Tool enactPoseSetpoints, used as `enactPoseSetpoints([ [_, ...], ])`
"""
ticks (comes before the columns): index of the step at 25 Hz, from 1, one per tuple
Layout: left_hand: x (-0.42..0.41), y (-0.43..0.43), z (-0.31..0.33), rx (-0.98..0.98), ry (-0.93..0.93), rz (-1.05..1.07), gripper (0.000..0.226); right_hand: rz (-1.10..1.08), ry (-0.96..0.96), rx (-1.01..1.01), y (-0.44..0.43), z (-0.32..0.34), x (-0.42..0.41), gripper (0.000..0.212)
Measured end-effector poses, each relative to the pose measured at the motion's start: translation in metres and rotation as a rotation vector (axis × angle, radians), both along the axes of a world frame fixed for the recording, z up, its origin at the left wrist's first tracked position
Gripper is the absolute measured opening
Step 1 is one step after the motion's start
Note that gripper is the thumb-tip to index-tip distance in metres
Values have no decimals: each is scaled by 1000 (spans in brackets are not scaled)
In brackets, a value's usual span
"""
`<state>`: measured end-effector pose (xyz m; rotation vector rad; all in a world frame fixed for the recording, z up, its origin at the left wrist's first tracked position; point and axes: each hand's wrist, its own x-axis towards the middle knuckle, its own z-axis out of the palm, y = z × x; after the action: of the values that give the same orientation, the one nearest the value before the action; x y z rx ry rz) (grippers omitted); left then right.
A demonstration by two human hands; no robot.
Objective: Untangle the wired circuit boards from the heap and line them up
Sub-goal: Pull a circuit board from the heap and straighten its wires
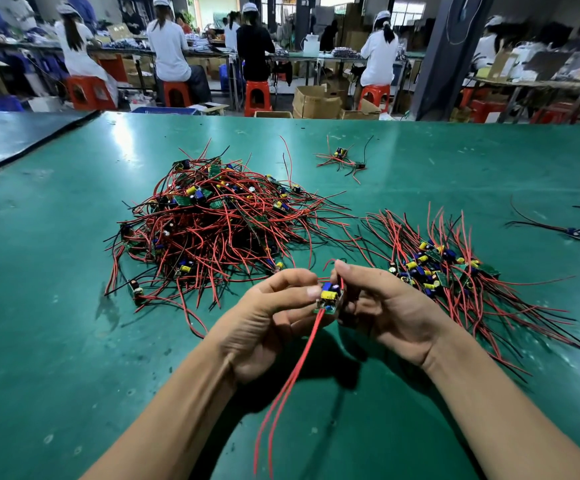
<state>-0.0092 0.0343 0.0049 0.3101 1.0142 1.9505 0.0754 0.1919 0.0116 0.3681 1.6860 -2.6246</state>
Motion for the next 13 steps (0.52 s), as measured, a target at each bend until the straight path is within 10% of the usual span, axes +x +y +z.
enactPoseSetpoints([
  [13, 2, 7, -15, -128, 143, 64, 32, 16, -14, 391, -4, -8, 0, 32],
])
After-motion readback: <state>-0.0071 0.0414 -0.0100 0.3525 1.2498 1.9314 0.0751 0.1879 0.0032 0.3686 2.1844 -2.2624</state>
